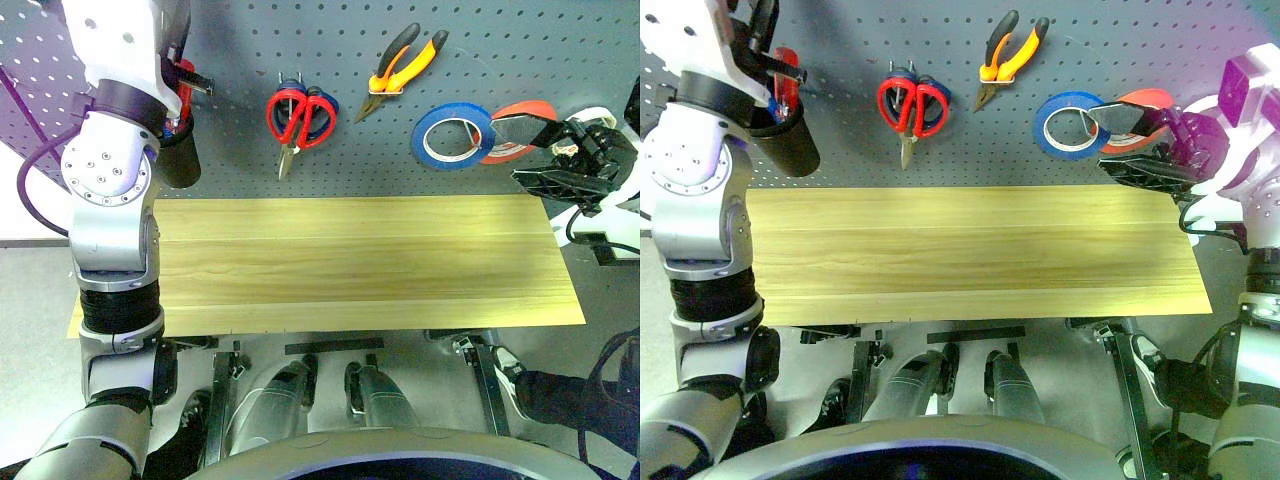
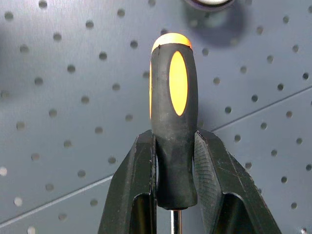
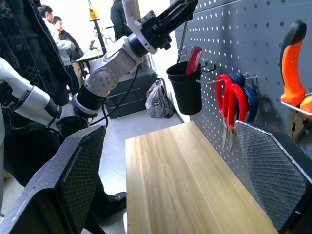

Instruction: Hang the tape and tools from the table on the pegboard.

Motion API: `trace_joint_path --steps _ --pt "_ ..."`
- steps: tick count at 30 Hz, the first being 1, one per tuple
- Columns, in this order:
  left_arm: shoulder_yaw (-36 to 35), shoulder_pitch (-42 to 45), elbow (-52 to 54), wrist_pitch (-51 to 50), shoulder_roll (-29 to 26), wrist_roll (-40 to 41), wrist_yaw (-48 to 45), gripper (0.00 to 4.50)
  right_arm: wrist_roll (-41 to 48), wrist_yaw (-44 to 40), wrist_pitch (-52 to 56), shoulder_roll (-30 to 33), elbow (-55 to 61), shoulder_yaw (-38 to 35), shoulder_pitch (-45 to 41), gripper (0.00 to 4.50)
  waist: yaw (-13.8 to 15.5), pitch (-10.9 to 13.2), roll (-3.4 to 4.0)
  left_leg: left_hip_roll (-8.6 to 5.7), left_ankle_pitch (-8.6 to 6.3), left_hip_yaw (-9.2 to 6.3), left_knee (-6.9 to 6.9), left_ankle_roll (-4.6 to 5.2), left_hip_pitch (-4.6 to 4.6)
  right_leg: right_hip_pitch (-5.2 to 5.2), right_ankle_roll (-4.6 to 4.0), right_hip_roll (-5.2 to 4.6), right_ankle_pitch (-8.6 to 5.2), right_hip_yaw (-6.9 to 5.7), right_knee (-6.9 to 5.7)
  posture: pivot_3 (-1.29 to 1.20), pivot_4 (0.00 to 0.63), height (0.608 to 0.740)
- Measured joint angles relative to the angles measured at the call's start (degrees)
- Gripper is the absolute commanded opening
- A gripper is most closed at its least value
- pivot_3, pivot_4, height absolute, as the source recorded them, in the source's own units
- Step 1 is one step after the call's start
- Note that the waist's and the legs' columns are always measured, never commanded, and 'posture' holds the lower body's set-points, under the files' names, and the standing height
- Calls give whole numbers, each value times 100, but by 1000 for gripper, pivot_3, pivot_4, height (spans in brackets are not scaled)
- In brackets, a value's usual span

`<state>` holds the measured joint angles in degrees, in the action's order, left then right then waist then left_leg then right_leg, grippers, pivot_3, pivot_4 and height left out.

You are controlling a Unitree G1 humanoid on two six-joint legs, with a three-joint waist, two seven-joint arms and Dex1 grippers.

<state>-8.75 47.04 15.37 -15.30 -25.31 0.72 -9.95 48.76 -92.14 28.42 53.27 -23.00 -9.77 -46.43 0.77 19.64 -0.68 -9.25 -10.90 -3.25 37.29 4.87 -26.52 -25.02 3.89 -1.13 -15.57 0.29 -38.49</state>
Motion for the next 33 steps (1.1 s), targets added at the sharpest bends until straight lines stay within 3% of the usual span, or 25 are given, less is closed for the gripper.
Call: trace_joint_path --steps 8,19,33 --pt "-175 -543 -264 735 -433 -62 -139 698 103 0 85 85 11 -3 89 4500 -6 -2 4 0 1 0 -2 0 2 -2 -1 0 0 -1 -3 -44 283 740" --pt "-184 -1042 -665 1432 -438 -131 -127 698 157 0 132 177 107 -4 132 4500 -4 -2 3 0 0 0 2 0 2 2 1 -8 3 -12 0 -56 294 740" --pt "-608 -2092 -432 1450 -321 -21 38 698 148 0 165 199 136 5 132 4500 -16 -3 4 0 -1 12 -1 1 2 -4 0 -30 4 -38 -4 -43 295 740"
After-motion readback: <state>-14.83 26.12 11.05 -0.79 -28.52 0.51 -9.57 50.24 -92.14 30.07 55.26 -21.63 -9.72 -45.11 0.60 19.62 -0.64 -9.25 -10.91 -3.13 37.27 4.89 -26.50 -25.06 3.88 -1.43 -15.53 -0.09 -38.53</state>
